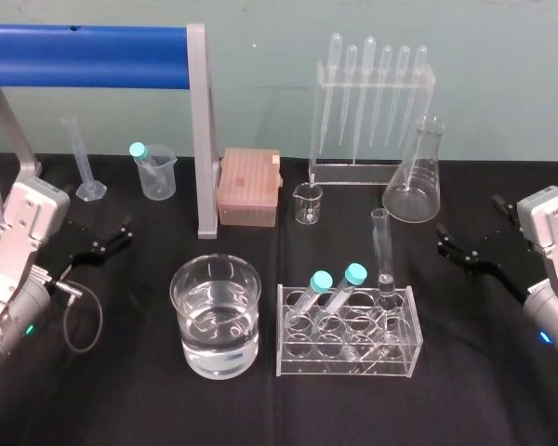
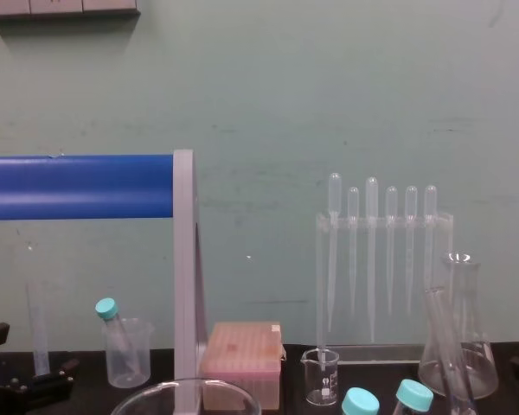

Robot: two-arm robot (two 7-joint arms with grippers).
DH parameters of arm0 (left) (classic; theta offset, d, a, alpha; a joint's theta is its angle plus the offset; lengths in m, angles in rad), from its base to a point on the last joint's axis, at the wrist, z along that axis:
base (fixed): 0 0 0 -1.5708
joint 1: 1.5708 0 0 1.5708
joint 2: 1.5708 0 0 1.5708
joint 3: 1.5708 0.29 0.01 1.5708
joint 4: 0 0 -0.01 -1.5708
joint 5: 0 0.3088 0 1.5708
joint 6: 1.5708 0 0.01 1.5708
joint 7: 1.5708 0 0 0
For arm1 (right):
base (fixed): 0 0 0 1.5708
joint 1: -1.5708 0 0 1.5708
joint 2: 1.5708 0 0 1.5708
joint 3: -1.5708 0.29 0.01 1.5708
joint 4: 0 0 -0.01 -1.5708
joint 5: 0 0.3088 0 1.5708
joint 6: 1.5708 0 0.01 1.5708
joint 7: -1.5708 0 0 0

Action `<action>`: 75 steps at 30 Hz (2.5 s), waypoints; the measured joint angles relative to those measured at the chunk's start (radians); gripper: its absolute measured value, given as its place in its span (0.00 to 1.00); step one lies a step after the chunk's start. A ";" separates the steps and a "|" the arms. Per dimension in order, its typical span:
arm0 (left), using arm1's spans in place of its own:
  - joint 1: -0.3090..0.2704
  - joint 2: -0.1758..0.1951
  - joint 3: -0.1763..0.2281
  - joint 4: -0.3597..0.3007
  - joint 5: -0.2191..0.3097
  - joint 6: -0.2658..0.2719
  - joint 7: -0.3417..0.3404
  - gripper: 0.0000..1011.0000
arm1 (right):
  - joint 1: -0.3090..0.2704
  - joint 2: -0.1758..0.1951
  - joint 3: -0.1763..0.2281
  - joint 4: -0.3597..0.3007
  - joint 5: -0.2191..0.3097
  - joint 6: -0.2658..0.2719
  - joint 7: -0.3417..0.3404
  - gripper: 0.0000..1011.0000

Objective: Hold the test tube with one hand and immerse one end into the beaker, then return it to the test tube rack.

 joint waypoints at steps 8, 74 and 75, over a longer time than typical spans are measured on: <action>0.000 0.000 0.000 0.000 0.000 0.000 0.000 0.99 | 0.000 0.000 0.000 0.000 0.000 0.000 0.000 0.99; 0.000 0.000 0.000 0.000 0.000 0.000 0.000 0.99 | 0.004 -0.011 0.134 -0.065 0.252 0.020 0.211 0.99; 0.000 0.000 0.000 0.000 0.000 0.000 0.000 0.99 | 0.002 -0.010 0.144 -0.075 0.274 0.020 0.231 0.99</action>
